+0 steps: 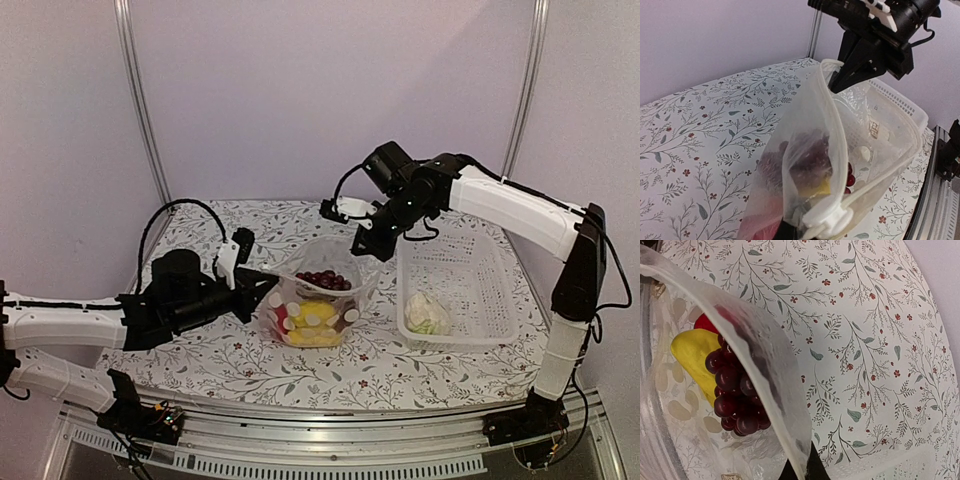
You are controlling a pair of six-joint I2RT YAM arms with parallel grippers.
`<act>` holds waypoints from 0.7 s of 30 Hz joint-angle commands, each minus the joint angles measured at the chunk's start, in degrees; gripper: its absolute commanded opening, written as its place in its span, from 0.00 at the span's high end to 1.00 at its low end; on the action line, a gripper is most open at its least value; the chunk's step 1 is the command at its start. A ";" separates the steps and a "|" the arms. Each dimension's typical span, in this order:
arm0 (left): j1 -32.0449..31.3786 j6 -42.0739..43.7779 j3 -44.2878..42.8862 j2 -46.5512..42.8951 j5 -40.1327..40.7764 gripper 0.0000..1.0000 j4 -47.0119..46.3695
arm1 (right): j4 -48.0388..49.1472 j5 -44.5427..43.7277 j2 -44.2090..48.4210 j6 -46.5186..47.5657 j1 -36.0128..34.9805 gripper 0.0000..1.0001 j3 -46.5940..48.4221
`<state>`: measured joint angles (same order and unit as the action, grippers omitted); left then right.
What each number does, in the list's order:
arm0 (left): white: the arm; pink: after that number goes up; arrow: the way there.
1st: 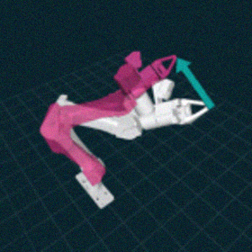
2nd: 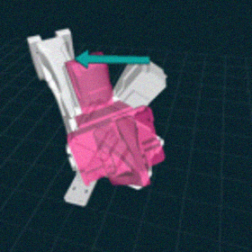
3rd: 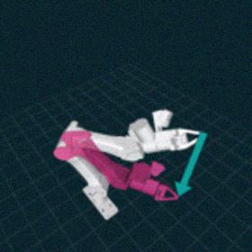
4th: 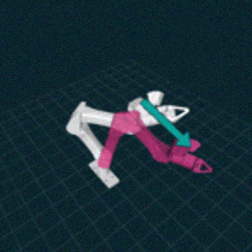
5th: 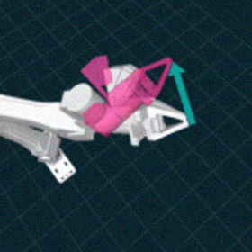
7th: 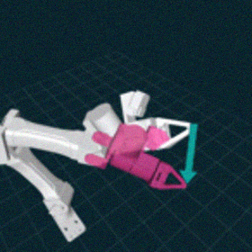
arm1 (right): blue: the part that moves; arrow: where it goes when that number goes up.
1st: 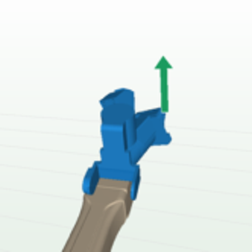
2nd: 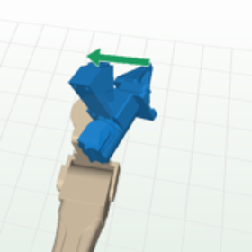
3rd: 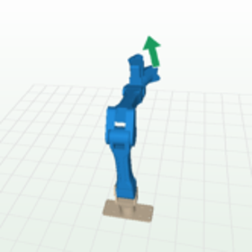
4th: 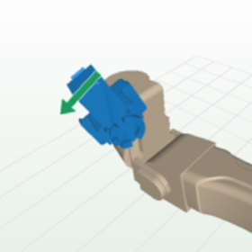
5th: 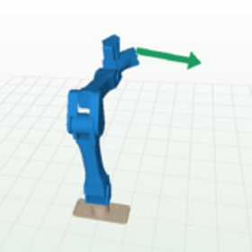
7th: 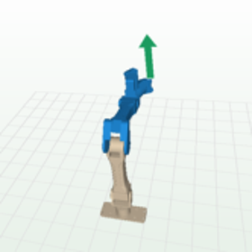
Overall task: Place the food in the zip-top bag and seal the zipper
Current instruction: Adjust the zipper food storage bag at the center of the board.
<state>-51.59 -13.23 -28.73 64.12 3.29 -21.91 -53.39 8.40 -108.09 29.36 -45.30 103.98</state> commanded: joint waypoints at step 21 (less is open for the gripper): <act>-0.92 -2.27 0.67 5.37 1.16 1.00 -6.79 | -5.46 4.31 11.08 -0.51 2.42 0.35 0.00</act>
<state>-51.83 -15.09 -28.73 69.67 3.57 -27.59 -58.35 12.47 -103.22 29.36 -44.73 104.77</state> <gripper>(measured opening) 0.003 0.636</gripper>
